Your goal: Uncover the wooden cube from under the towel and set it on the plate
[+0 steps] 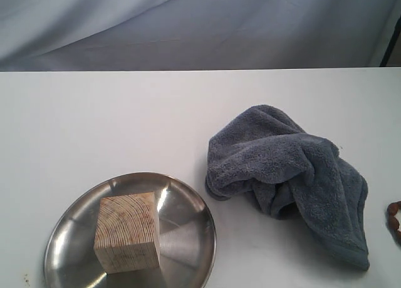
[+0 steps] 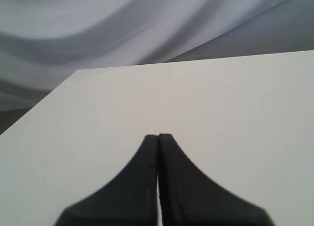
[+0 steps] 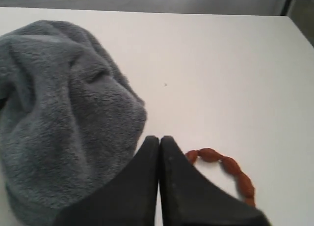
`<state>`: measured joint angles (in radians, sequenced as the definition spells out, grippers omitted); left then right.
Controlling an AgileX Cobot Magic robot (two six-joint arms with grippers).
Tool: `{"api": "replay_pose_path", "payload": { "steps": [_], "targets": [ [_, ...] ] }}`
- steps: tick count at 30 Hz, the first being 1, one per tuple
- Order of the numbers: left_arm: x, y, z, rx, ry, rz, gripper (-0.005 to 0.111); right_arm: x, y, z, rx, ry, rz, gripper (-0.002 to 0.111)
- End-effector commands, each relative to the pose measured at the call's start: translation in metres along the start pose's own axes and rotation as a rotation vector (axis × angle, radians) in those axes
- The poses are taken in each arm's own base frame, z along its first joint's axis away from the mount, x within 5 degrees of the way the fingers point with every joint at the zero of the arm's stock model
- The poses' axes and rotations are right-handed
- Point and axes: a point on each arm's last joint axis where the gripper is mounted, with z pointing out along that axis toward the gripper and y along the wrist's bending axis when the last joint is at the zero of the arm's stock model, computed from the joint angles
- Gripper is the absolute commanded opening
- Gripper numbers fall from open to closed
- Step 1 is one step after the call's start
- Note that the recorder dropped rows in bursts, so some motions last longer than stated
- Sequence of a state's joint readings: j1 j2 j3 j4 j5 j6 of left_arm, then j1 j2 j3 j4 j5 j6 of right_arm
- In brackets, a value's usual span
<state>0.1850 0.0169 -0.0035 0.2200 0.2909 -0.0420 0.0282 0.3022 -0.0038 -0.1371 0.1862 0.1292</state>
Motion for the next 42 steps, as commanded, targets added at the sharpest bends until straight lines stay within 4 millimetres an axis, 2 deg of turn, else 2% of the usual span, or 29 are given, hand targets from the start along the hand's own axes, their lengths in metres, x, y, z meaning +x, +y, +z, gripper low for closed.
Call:
{"api": "replay_pose_path", "payload": {
  "steps": [1,9,13,42],
  "targets": [
    [0.000,0.000,0.000,0.000,-0.006,-0.014,0.001,0.000,-0.008,-0.001,0.103,-0.012,0.035,0.000],
    [0.000,0.000,0.000,0.000,-0.006,-0.014,0.001,0.000,-0.014,-0.019,0.221,-0.143,0.086,0.000],
    [0.000,0.000,0.000,0.000,-0.006,-0.014,0.001,0.004,-0.014,-0.024,0.230,-0.151,0.092,0.000],
    [0.000,0.000,0.000,0.004,-0.007,-0.014,0.001,0.004,-0.011,-0.023,0.181,-0.146,0.093,0.000]
  ]
}}
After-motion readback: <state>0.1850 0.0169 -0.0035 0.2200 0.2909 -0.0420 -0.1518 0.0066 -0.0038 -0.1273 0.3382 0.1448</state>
